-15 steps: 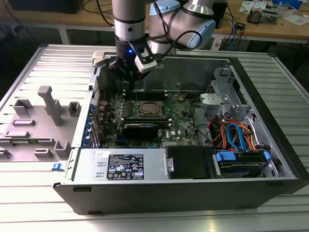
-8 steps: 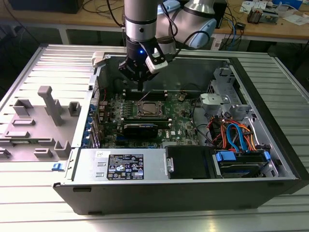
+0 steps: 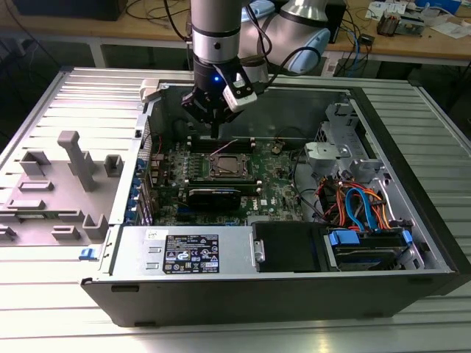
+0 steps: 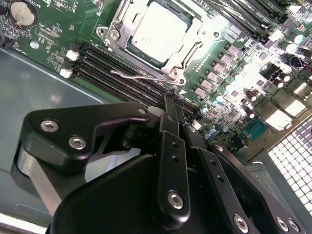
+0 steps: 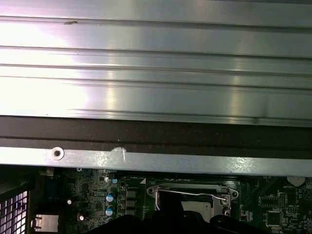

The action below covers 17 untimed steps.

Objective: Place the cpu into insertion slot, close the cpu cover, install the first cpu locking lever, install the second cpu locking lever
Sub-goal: 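Install the first cpu locking lever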

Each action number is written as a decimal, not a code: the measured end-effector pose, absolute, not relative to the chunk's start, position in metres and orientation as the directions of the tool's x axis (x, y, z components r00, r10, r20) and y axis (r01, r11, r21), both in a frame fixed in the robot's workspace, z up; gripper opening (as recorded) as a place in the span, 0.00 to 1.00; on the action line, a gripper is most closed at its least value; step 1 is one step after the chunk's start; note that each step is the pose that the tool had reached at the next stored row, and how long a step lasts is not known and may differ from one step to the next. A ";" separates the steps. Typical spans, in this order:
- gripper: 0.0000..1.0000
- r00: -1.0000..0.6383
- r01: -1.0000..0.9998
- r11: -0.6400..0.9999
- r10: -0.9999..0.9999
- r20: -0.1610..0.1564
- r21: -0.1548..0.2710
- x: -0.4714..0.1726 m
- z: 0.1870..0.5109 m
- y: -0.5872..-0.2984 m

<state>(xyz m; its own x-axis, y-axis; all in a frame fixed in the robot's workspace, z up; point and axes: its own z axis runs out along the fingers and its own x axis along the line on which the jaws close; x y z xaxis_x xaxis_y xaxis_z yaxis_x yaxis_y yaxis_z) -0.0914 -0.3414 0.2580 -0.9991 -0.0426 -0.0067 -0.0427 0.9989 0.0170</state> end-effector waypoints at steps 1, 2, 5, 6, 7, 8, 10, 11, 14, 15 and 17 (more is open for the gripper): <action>0.11 -0.999 -0.043 0.999 -0.043 -0.007 0.017 -0.091 0.258 -0.341; 0.11 -0.999 -0.043 0.999 -0.043 -0.007 0.017 -0.091 0.258 -0.341; 0.11 -0.999 -0.043 0.999 -0.043 -0.007 0.017 -0.091 0.258 -0.342; 0.11 -0.999 -0.043 0.999 -0.043 -0.007 0.017 -0.091 0.258 -0.342; 0.11 -0.999 -0.043 0.999 -0.043 -0.007 0.017 -0.091 0.258 -0.342; 0.11 -0.999 -0.043 0.999 -0.043 -0.007 0.016 -0.091 0.258 -0.342; 0.11 -0.999 -0.043 0.999 -0.043 -0.006 0.011 -0.091 0.257 -0.342; 0.11 -0.999 -0.043 0.999 -0.043 -0.006 0.011 -0.091 0.257 -0.343; 0.11 -0.999 -0.043 0.998 -0.042 -0.008 0.037 -0.088 0.255 -0.344; 0.11 -0.999 -0.043 0.998 -0.042 -0.008 0.037 -0.087 0.255 -0.344; 0.11 -0.999 -0.043 0.998 -0.042 -0.008 0.040 -0.083 0.253 -0.344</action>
<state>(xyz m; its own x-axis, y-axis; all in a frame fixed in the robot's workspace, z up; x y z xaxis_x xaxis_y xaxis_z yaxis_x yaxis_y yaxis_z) -0.0830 -0.3437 0.2533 -0.9991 -0.0424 -0.0076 -0.0427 0.9983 0.0395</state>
